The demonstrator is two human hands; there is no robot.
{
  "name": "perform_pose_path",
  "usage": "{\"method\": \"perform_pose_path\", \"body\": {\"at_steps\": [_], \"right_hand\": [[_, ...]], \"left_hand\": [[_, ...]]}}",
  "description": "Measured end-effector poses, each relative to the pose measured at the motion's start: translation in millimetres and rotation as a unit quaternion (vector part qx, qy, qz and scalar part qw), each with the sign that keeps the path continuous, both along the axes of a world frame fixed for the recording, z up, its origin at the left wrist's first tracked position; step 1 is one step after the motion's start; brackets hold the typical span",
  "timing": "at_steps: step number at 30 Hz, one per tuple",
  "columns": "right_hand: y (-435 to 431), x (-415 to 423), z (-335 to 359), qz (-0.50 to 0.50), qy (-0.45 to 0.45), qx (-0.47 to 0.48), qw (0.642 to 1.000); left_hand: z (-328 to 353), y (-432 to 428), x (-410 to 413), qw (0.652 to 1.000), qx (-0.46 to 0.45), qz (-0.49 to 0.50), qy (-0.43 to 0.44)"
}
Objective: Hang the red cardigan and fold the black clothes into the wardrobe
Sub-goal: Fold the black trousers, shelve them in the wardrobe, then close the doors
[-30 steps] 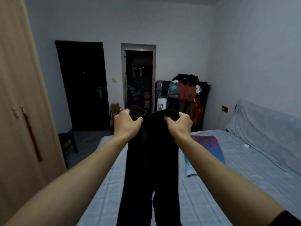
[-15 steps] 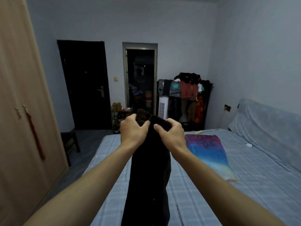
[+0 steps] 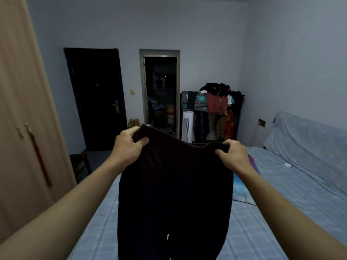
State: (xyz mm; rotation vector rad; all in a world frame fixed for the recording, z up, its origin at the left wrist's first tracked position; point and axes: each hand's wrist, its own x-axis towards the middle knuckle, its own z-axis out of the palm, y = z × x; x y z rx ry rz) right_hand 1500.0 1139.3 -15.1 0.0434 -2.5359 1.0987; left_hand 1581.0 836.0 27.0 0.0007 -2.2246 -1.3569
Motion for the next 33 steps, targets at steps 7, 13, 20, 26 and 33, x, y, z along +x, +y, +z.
{"method": "perform_pose_path", "body": {"at_steps": [7, 13, 20, 26, 33], "right_hand": [[-30, 15, 15, 0.237, 0.004, 0.263, 0.935], [-34, 14, 0, 0.319, -0.035, 0.155, 0.934], [-53, 22, 29, 0.188, 0.081, 0.191, 0.960], [-66, 31, 44, 0.172, 0.065, 0.187, 0.965], [-68, 42, 36, 0.087, 0.063, 0.181, 0.978]], "left_hand": [[11, 8, 3, 0.992, -0.023, -0.120, -0.012], [19, 2, 15, 0.987, -0.035, -0.157, -0.023], [32, -18, 20, 0.972, -0.232, -0.012, -0.042], [39, 12, 24, 0.855, -0.481, 0.026, -0.191], [44, 61, 27, 0.829, -0.475, -0.115, -0.273]]}}
